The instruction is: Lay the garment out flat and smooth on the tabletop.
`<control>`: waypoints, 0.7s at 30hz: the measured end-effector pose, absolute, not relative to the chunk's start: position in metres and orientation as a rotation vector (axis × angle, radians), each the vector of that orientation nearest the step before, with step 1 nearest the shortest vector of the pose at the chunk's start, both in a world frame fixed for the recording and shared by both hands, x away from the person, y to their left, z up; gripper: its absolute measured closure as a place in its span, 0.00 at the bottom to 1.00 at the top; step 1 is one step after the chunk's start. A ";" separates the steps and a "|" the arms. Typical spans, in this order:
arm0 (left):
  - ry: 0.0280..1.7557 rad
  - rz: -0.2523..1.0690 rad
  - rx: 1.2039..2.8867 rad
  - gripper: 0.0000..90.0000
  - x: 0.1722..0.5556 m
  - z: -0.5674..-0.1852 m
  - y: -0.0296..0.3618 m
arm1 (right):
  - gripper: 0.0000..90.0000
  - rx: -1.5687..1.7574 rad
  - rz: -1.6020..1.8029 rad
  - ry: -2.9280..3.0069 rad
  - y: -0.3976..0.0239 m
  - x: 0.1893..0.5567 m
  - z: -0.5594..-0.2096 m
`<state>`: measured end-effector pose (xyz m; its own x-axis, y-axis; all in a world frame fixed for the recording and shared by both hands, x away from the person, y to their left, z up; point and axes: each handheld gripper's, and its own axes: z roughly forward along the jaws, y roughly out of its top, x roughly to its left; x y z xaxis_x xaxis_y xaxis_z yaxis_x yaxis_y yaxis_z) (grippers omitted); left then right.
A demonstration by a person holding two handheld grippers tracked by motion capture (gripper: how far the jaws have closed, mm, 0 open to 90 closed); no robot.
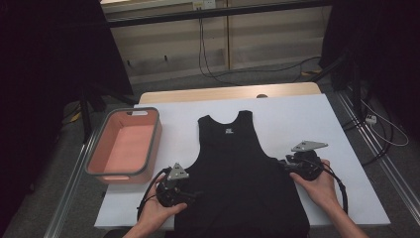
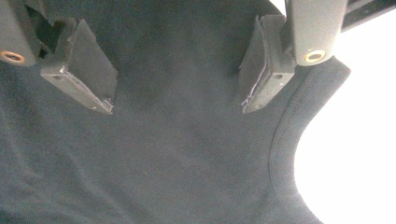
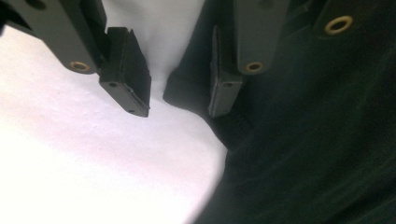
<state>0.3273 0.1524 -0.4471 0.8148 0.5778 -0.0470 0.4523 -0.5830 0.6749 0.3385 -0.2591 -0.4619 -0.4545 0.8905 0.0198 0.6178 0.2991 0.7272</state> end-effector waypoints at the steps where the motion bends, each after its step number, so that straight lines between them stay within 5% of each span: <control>1: 0.751 0.241 2.291 0.32 0.327 -0.448 0.152 | 0.76 1.354 0.964 2.187 -0.259 0.338 -0.462; 4: 0.744 0.251 2.297 0.33 0.327 -0.448 0.151 | 0.94 1.357 0.992 2.219 -0.258 0.337 -0.460; 10: 0.703 0.264 2.321 0.47 0.324 -0.447 0.151 | 0.96 1.373 0.933 2.198 -0.262 0.332 -0.457; 21: 0.617 0.270 2.356 0.57 0.320 -0.450 0.143 | 0.97 1.439 0.913 2.139 -0.294 0.310 -0.452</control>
<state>0.3197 0.1430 -0.4497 0.8662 0.4990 0.0273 0.3582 -0.6580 0.6624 0.3099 -0.2945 -0.4518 -0.3873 0.9215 0.0271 0.6572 0.2554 0.7091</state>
